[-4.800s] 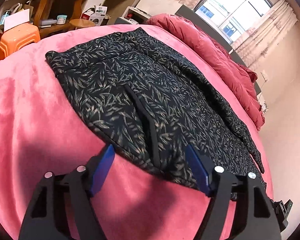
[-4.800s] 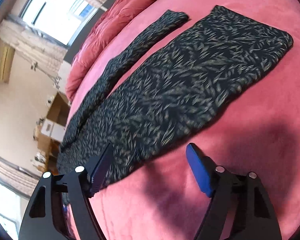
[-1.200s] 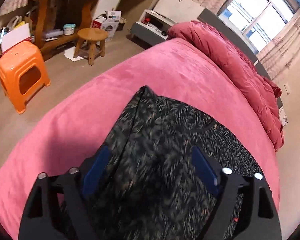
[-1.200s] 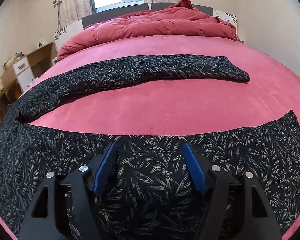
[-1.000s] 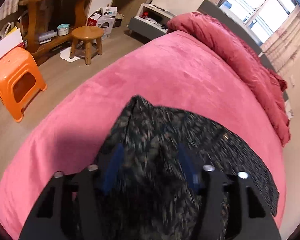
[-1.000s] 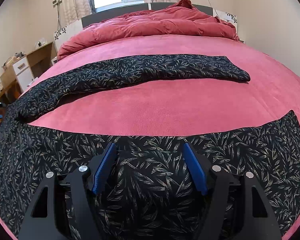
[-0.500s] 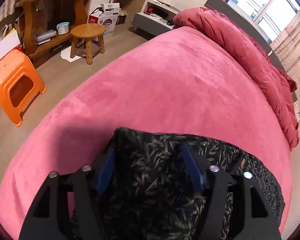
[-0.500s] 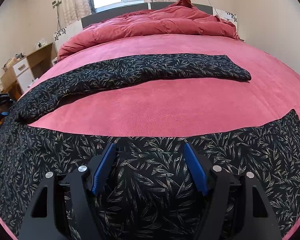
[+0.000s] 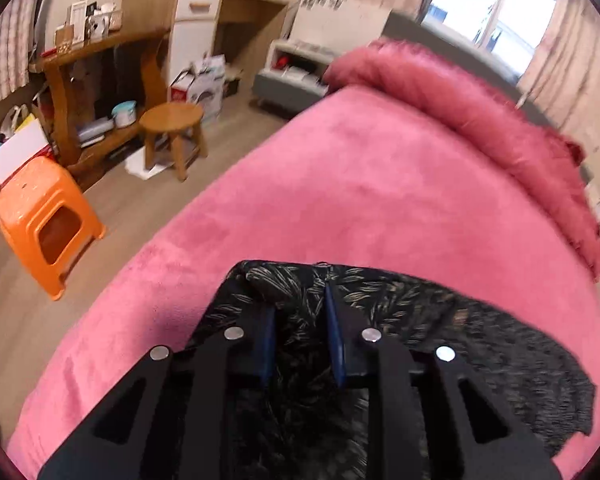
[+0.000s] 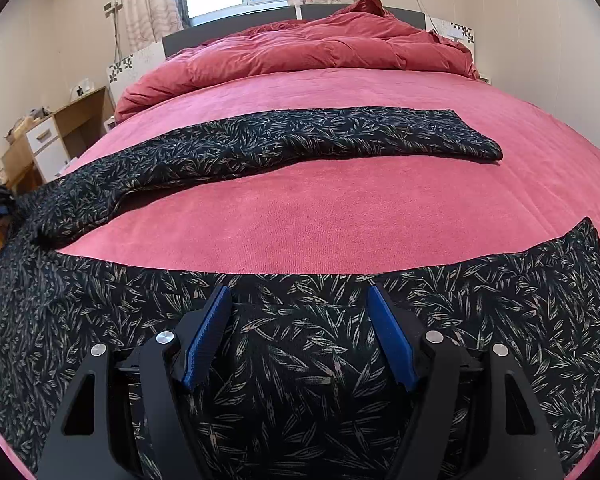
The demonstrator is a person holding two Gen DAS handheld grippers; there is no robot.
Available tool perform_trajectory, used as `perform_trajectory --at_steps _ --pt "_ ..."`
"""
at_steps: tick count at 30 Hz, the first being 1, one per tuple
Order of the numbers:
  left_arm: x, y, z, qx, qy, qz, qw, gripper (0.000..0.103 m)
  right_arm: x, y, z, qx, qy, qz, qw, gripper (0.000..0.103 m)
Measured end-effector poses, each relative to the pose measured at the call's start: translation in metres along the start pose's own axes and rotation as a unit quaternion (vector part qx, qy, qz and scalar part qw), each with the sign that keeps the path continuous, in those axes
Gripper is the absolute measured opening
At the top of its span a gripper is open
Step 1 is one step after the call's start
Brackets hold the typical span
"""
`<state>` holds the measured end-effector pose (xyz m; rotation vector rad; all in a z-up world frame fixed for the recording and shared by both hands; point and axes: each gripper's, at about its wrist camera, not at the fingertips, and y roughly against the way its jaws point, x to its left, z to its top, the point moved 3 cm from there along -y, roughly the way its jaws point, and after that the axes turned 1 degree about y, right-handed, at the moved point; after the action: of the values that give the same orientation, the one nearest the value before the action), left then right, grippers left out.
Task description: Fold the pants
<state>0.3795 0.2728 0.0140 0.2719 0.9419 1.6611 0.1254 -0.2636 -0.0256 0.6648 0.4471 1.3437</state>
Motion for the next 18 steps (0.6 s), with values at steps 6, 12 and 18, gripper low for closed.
perform_trajectory --at_steps 6,12,18 --pt "0.0 0.074 -0.026 -0.048 0.003 -0.092 0.9946 0.016 -0.001 0.0 0.0 0.0 -0.001 0.001 1.0 0.07" --pt "0.016 0.136 -0.082 -0.078 -0.006 -0.148 0.9859 0.01 -0.002 0.0 0.0 -0.002 -0.003 0.004 1.0 0.07" --pt "0.043 0.144 -0.155 -0.068 -0.003 -0.158 0.9851 0.007 -0.001 0.003 -0.001 -0.005 -0.004 0.005 1.0 0.07"
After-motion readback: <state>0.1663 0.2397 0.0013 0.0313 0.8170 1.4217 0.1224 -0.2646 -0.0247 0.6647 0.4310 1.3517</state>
